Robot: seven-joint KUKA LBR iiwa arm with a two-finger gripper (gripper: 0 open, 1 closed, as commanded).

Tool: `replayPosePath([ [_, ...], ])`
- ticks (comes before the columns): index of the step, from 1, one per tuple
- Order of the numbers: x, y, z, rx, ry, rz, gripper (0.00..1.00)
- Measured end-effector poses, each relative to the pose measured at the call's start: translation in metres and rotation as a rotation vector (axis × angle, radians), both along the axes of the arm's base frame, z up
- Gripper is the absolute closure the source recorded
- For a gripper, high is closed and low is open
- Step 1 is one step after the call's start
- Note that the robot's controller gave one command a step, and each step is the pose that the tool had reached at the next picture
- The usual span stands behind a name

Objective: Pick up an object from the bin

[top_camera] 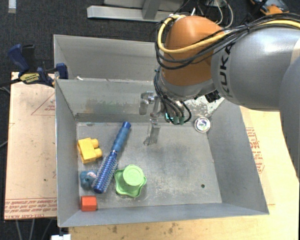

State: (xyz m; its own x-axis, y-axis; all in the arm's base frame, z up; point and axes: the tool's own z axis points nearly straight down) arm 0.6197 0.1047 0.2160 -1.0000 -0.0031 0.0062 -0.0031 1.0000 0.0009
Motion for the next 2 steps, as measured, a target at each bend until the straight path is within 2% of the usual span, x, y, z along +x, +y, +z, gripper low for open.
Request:
replayPosePath([
  [1, 0.026, 0.031, -0.148, 0.004, -0.005, 0.689, 0.00],
  [2, 0.021, 0.054, -0.114, 0.003, -0.013, 0.797, 0.00],
])
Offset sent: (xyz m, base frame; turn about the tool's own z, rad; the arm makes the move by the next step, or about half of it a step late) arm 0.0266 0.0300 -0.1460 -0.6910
